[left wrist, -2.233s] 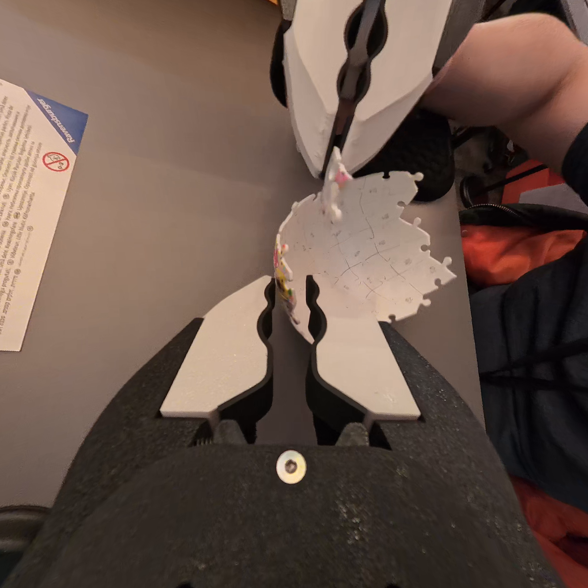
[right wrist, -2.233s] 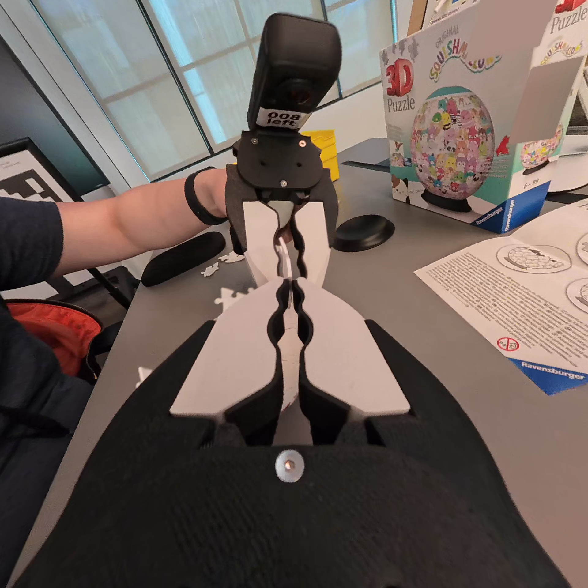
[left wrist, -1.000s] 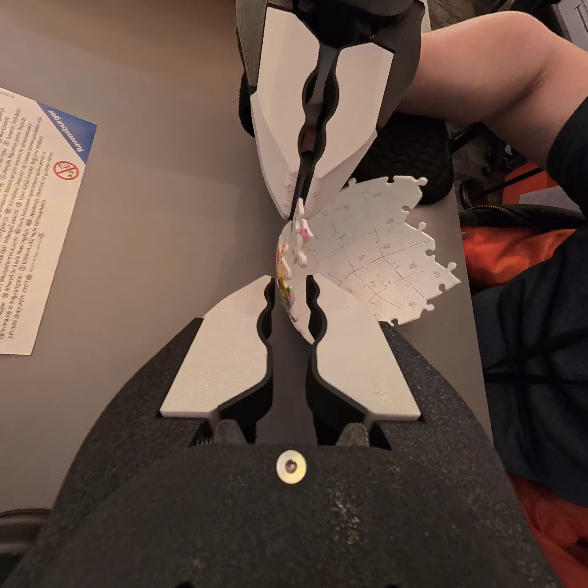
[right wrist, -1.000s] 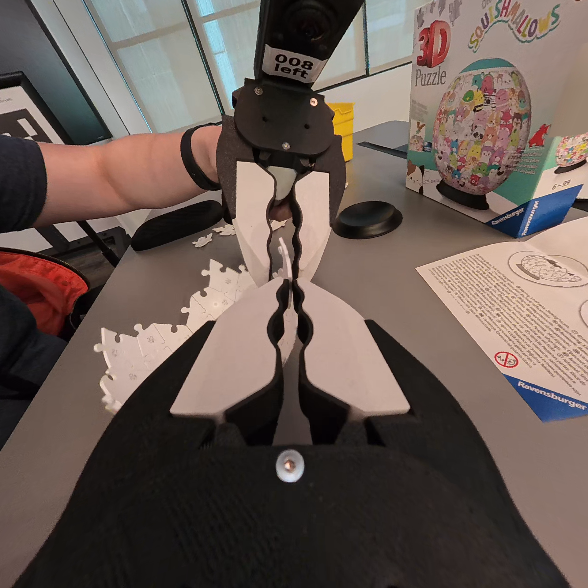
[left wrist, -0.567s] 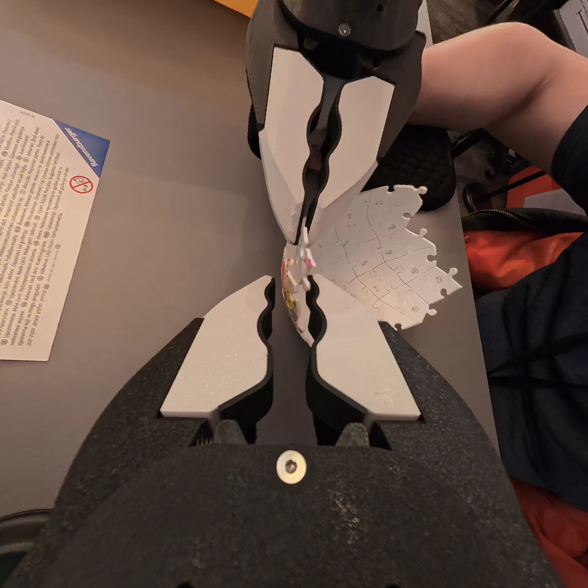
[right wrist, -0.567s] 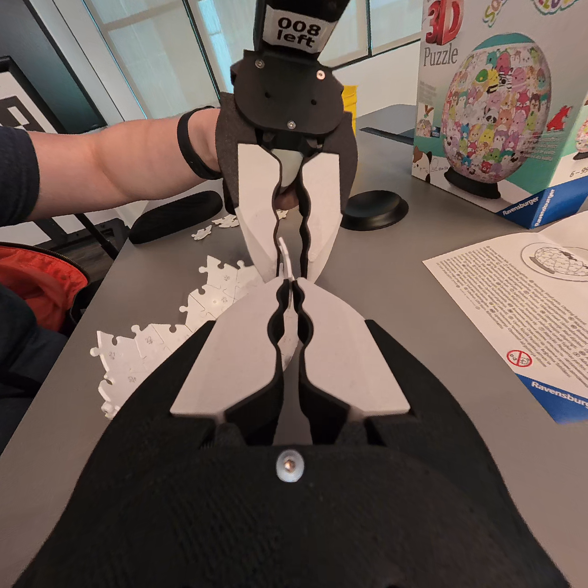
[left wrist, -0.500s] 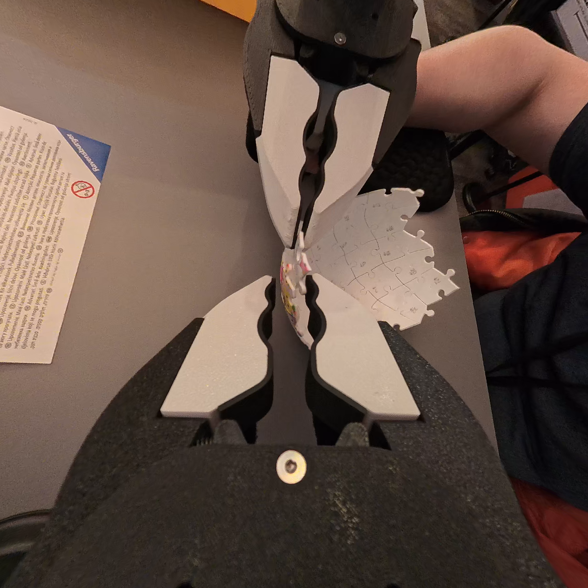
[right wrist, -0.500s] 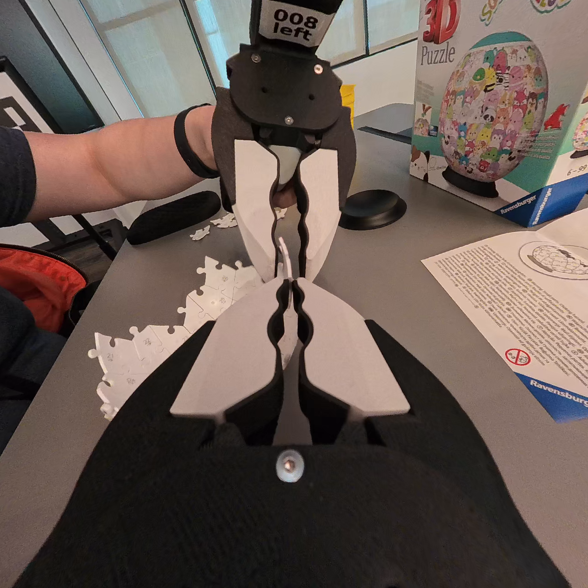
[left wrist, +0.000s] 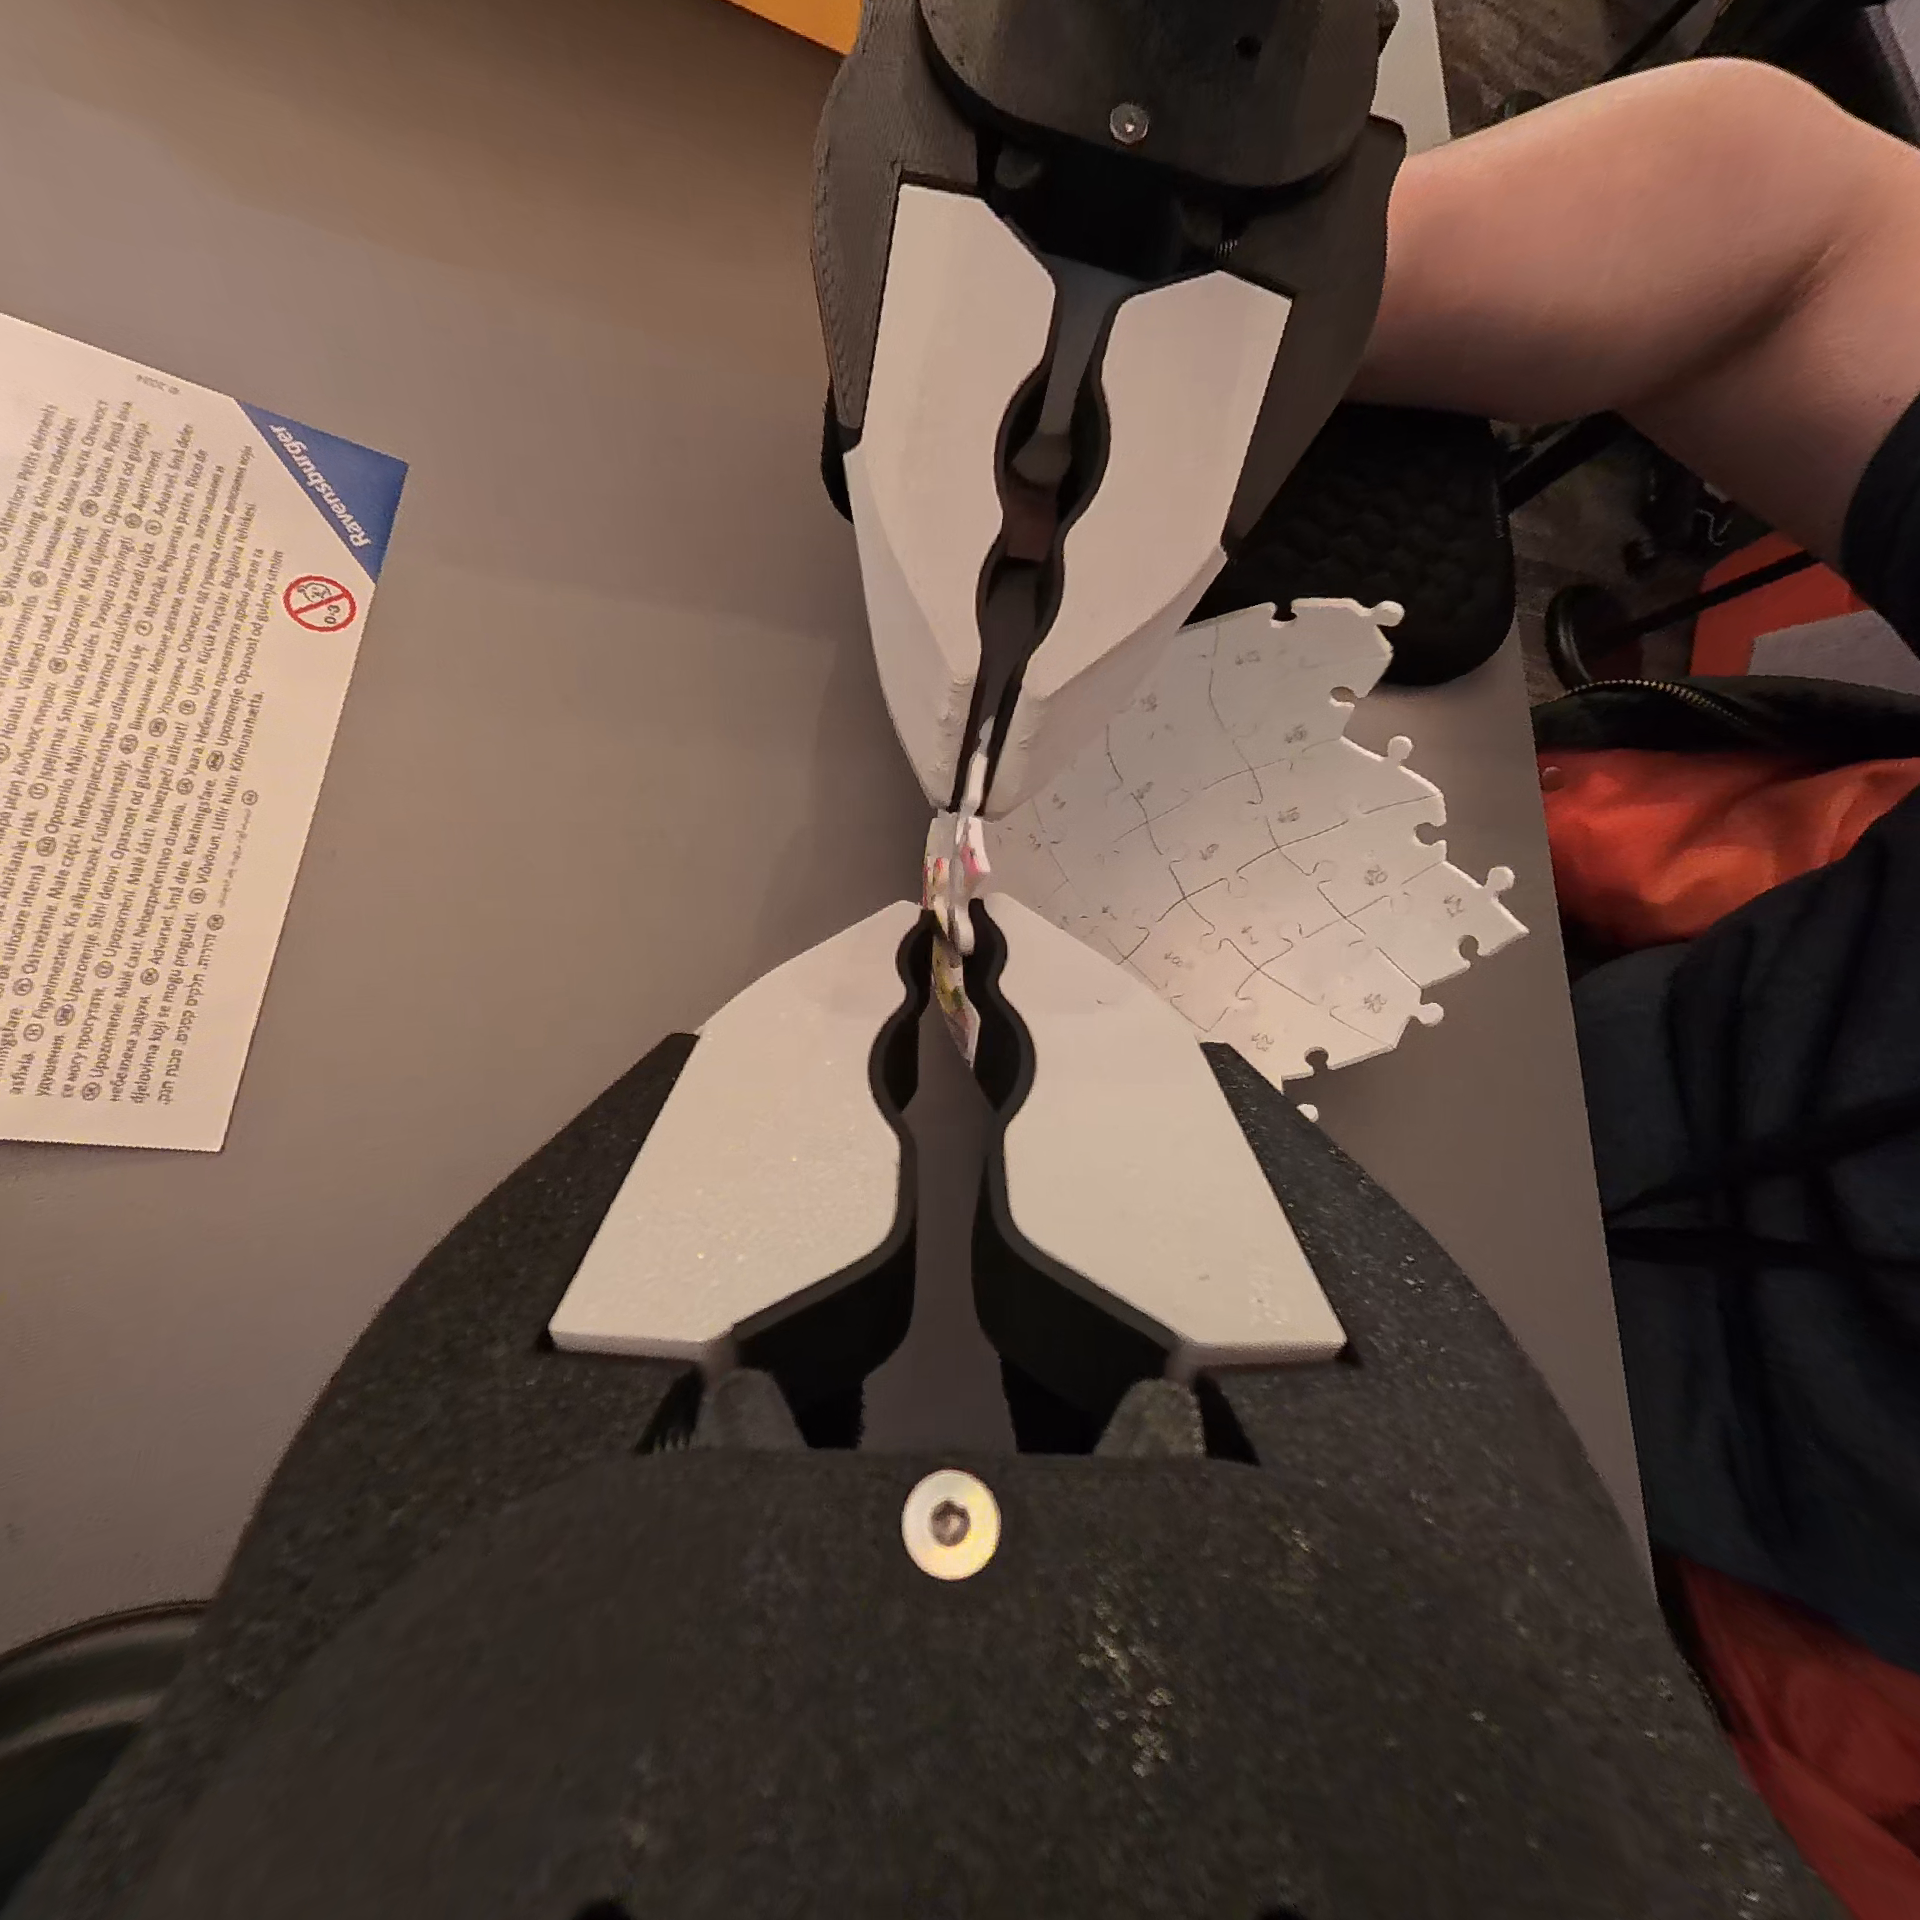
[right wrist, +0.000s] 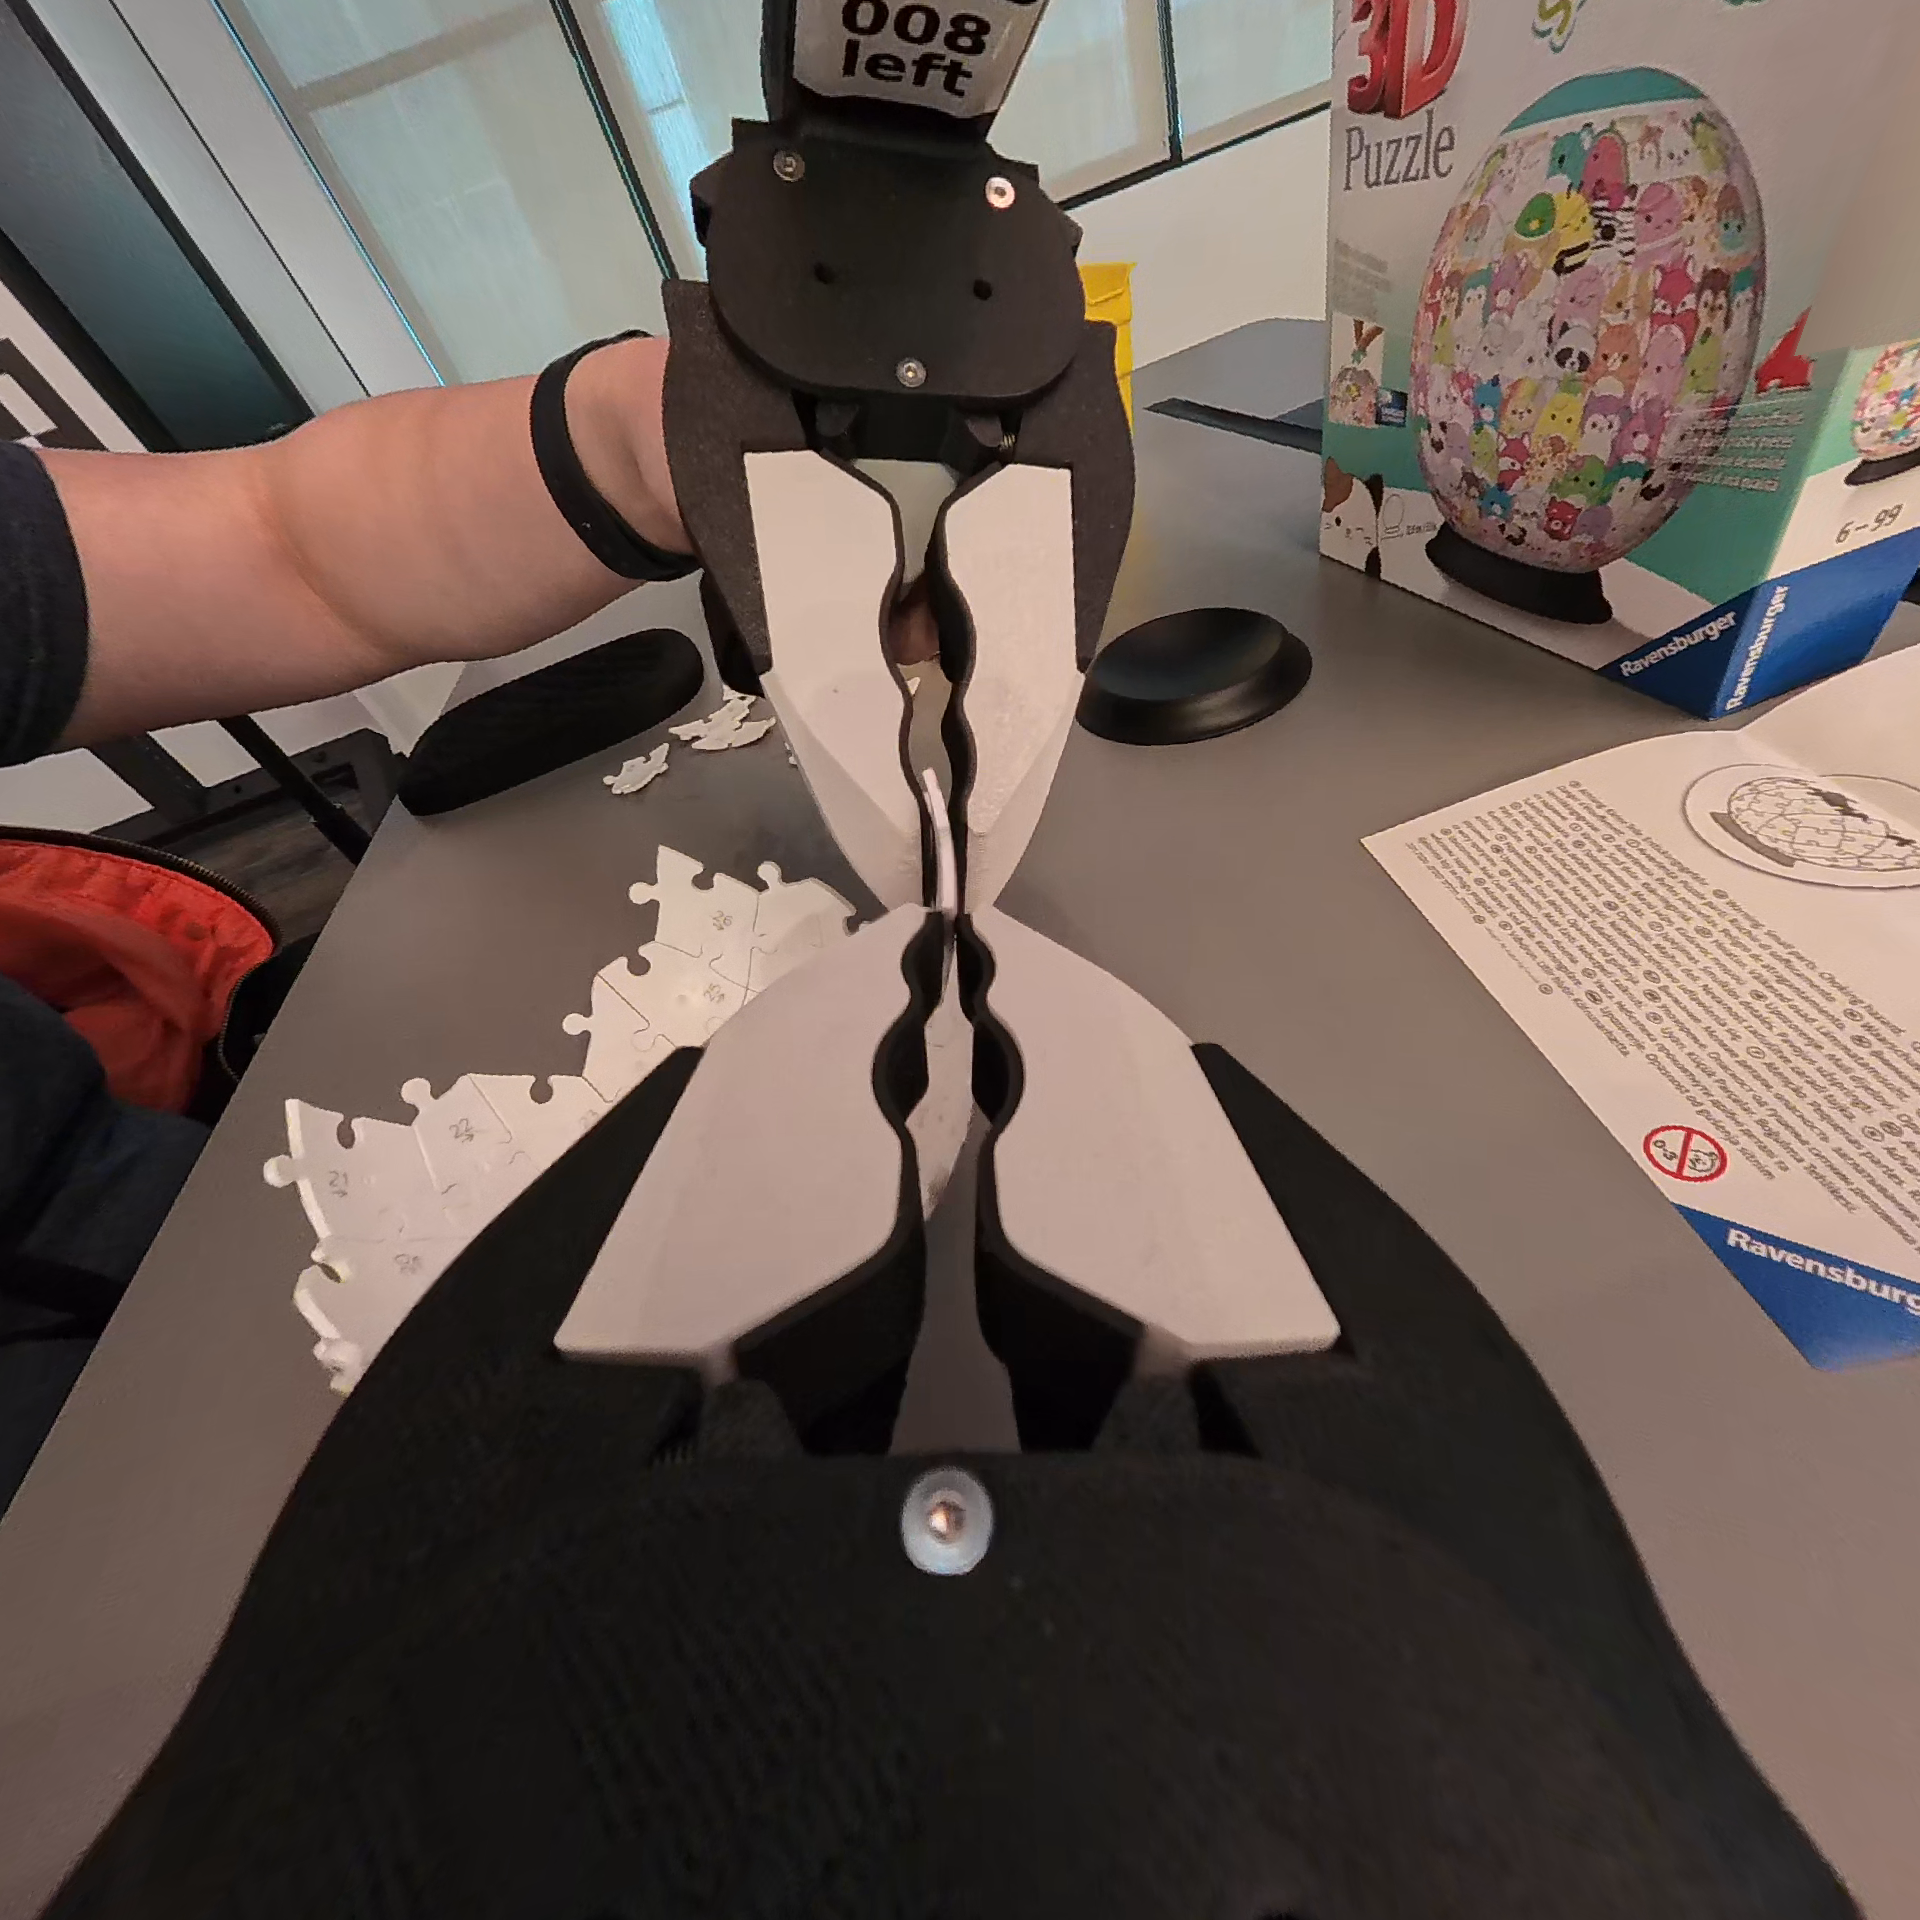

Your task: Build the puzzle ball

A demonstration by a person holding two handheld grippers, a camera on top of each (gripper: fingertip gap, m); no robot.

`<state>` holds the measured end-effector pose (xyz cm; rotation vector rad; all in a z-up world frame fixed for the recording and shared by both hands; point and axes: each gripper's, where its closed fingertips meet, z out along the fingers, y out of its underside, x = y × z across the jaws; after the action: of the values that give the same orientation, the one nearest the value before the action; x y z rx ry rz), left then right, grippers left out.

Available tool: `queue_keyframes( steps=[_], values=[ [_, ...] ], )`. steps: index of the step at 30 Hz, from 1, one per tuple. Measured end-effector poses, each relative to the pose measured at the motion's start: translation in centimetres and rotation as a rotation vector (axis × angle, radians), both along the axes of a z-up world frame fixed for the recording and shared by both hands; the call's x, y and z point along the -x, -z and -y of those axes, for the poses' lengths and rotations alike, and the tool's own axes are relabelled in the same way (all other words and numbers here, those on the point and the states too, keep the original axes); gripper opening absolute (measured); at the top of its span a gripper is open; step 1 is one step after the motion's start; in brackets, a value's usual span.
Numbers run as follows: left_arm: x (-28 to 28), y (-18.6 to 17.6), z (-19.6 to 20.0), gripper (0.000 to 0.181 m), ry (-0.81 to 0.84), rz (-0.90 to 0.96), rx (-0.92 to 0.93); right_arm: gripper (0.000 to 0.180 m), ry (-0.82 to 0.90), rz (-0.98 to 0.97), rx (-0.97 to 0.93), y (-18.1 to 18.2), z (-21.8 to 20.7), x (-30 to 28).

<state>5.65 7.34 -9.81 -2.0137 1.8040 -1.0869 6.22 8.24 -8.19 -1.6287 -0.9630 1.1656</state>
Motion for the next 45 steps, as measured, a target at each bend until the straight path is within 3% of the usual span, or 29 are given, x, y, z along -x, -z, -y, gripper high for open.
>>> queue_keyframes(
  steps=[6, 27, 45],
  values=[
    [0.0, 0.1, 0.2, 0.013, 0.010, -0.016, 0.003, 0.003, 0.000, 0.038, -0.003, 0.3, 0.0, 0.1],
    [0.4, 1.4, -0.5, 0.006, -0.013, -0.055, -0.007, 0.003, 0.025, 0.081, 0.105, 1.3, -0.7, 0.5],
    [0.3, 1.9, -0.4, 0.004, 0.006, -0.047, 0.004, 0.009, -0.077, 0.156, 0.109, 1.7, -0.3, 0.6]
  ],
)
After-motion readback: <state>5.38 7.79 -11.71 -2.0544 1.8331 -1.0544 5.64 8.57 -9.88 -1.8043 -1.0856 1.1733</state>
